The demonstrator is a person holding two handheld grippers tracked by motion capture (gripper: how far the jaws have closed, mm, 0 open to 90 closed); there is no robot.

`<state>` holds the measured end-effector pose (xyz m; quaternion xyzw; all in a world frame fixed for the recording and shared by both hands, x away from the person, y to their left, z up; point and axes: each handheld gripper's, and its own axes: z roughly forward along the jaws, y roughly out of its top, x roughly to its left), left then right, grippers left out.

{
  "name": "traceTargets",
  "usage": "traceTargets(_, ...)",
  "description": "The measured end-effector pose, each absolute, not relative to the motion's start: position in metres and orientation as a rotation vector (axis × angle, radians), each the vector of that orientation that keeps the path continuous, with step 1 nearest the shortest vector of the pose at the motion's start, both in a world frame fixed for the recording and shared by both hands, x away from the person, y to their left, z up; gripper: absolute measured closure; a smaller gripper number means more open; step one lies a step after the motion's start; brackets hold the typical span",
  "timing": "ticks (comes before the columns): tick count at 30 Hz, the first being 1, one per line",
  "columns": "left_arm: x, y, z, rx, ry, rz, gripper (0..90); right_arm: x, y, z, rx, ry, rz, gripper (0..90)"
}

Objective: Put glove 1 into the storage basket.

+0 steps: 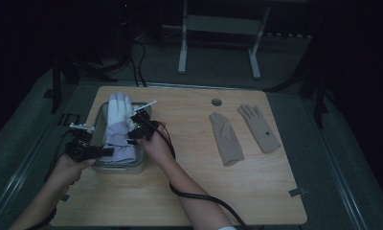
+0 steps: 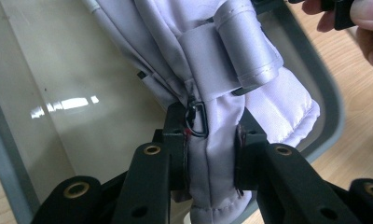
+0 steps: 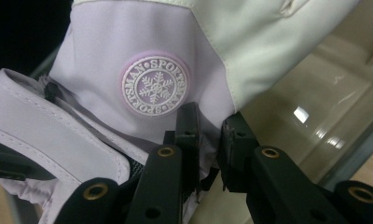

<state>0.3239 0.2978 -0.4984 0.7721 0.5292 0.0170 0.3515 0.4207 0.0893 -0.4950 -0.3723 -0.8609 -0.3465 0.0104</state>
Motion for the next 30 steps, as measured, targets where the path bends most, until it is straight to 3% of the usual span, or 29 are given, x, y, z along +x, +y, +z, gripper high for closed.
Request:
traceTargets(6,0.325,0.291,-0.499,2.050,1.382,0.062,68.2,0.421,0.092,-0.503,-1.174,-2.696,-1.012,79.5)
traceTargets(14,0.324,0.289,-0.500,2.037,1.386,0.131,48.6,0.422,0.092,-0.507,-1.189,-2.727,-0.961,80.2)
traceTargets(22,0.326,0.288,-0.502,2.006,1.405,0.179,45.7,0.422,0.103,-0.507,-1.148,-2.840,-0.841,78.0)
traceTargets(26,0.324,0.286,-0.502,2.007,1.403,0.201,45.4,0.423,0.100,-0.503,-1.113,-2.844,-0.866,65.8)
traceTargets(29,0.321,0.286,-0.501,2.005,1.406,0.221,45.4,0.424,0.093,-0.494,-1.128,-2.805,-0.954,47.9)
traceTargets(30,0.321,0.286,-0.500,1.991,1.406,0.223,45.5,0.423,0.090,-0.490,-1.105,-2.803,-0.987,46.0)
